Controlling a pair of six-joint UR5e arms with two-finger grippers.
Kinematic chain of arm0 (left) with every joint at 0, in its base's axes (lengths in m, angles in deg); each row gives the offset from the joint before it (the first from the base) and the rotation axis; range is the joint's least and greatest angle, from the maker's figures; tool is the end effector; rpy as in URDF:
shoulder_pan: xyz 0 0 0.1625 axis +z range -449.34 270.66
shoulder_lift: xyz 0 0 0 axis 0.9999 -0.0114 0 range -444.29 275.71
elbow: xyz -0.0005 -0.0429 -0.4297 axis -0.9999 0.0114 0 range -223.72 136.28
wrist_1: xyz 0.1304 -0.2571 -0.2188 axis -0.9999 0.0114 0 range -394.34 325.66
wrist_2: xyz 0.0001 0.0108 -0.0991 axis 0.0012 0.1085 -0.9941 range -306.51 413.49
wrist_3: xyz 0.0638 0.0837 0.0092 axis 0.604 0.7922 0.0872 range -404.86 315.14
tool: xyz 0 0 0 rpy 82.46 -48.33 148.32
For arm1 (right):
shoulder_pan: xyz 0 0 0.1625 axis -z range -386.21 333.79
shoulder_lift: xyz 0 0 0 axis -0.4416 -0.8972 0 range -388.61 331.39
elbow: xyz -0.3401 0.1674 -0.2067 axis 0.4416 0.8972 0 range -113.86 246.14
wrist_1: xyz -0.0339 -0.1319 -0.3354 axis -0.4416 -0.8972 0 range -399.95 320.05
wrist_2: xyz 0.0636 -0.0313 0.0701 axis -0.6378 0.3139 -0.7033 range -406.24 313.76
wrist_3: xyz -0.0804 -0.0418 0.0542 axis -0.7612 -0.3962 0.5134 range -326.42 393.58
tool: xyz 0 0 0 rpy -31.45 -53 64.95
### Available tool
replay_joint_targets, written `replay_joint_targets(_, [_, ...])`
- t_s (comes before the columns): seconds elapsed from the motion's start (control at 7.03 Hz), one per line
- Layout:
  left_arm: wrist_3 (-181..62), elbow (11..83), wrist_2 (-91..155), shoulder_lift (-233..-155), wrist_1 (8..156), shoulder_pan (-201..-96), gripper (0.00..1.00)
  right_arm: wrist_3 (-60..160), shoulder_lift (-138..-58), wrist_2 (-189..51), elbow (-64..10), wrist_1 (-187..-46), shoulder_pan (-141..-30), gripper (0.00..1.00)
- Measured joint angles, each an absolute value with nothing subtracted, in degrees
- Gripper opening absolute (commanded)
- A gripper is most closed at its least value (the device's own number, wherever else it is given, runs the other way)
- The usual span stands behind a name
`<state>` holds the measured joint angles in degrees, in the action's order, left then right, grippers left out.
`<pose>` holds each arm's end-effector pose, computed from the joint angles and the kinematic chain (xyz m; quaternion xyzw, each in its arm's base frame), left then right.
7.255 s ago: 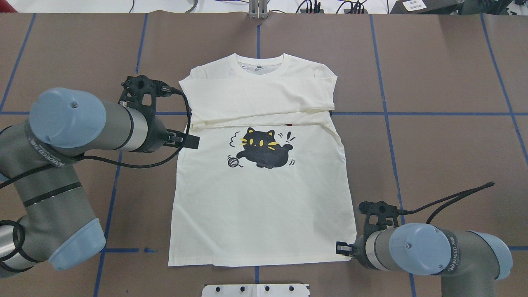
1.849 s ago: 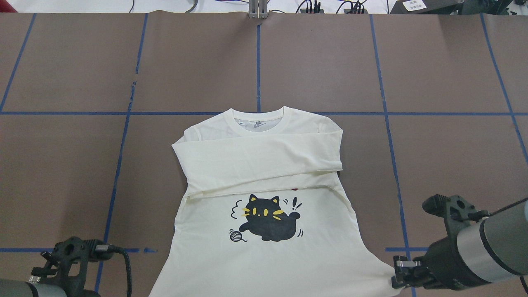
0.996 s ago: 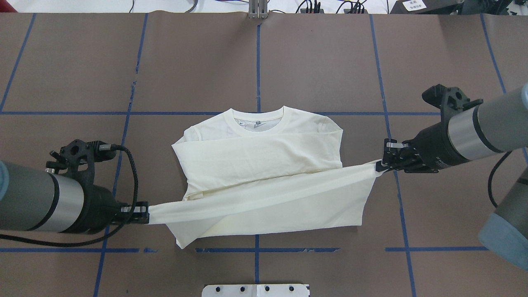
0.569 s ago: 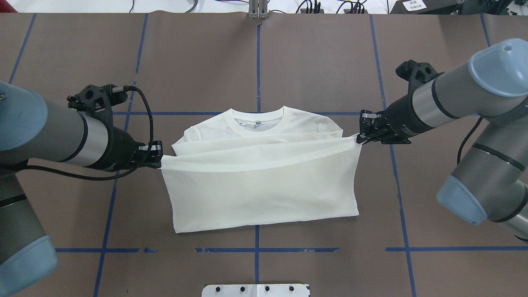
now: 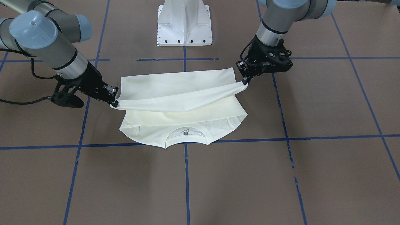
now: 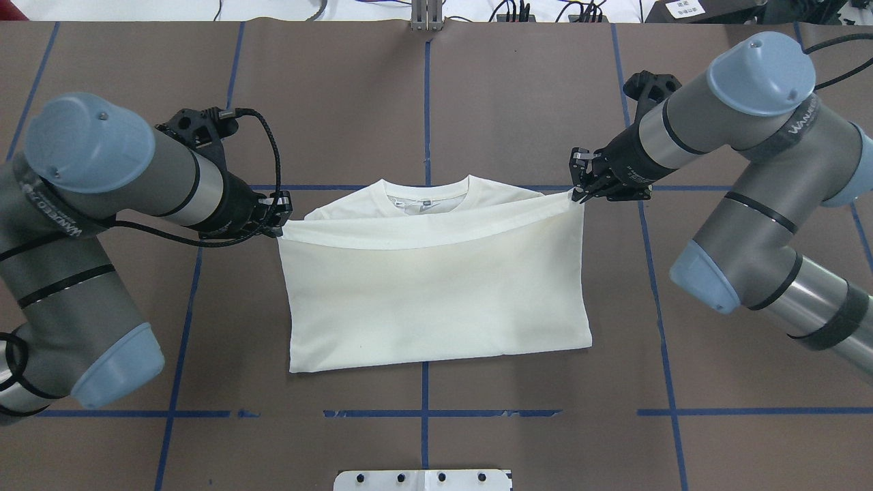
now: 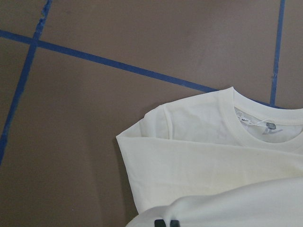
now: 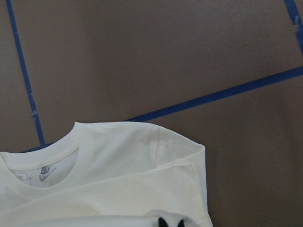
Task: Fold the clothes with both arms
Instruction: 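Lay the folded hem down near the collar with both grippers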
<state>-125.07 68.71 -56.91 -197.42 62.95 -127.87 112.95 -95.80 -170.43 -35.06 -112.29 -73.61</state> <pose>0.3657 -0.4144 0.2997 0.0345 0.4645 -0.1423 0.8734 -0.3358 -0.4746 0.3483 -0.0293 -0.4925 0.1499 0.8568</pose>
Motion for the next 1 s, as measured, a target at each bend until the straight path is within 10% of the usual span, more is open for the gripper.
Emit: replay_joint_targets(1.0, [-125.36,57.30,-54.00,-198.73,71.90,-128.55,0.00,112.97,-92.98,-168.64,-26.88,-109.21,-73.80,0.00])
